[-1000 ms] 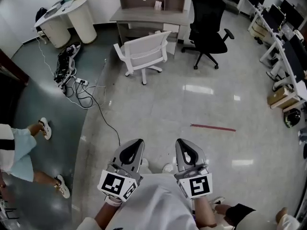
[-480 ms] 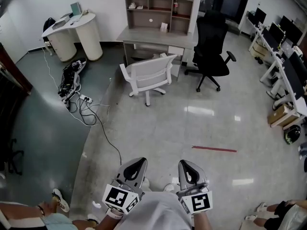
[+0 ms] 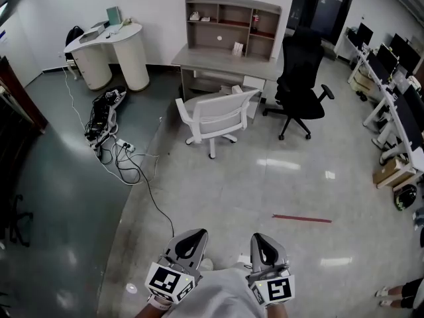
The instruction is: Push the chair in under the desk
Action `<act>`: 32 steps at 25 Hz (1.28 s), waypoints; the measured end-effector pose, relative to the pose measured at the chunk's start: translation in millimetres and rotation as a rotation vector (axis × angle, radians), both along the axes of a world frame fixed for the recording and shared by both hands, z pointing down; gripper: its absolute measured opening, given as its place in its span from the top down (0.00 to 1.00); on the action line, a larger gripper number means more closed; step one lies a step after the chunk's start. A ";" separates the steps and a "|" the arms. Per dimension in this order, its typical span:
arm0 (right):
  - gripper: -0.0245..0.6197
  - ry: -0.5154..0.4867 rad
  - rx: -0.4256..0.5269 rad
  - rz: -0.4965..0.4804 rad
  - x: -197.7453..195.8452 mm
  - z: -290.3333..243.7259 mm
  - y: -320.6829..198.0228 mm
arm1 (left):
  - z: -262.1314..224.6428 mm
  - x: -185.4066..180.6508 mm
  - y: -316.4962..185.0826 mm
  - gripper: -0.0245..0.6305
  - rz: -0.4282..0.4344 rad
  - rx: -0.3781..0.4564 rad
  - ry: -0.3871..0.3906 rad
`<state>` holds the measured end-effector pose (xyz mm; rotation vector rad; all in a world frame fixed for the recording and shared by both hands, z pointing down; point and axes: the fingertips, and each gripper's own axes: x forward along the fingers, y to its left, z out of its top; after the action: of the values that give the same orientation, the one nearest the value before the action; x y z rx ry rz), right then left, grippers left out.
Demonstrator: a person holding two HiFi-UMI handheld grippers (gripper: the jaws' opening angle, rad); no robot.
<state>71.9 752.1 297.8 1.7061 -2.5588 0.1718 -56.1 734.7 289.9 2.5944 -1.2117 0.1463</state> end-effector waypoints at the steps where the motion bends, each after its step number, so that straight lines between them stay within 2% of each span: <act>1: 0.95 -0.001 -0.002 0.003 -4.9 1.1 -2.7 | 1.0 -4.4 -2.7 0.95 0.003 -0.001 0.002; 7: 0.95 0.007 -0.013 -0.009 -30.2 1.2 -27.0 | 6.0 -18.4 -28.5 0.95 0.017 -0.020 0.007; 13: 0.95 0.003 -0.011 -0.016 -32.4 7.2 -78.1 | 9.9 -22.4 -76.6 0.95 0.005 -0.022 0.002; 21: 0.95 -0.003 -0.002 -0.068 -24.8 15.6 -183.4 | 20.3 -9.6 -175.0 0.95 -0.039 -0.033 -0.024; 29: 0.95 -0.008 -0.002 -0.125 -3.8 12.0 -298.5 | 15.0 23.8 -284.2 0.95 -0.073 -0.052 -0.037; 32: 0.95 -0.017 0.030 -0.123 11.1 4.4 -335.6 | 18.0 39.1 -319.6 0.95 -0.074 -0.049 -0.042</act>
<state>83.0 416.5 302.2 1.5568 -2.6817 0.1436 -17.0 415.1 308.0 2.5126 -1.3001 0.2136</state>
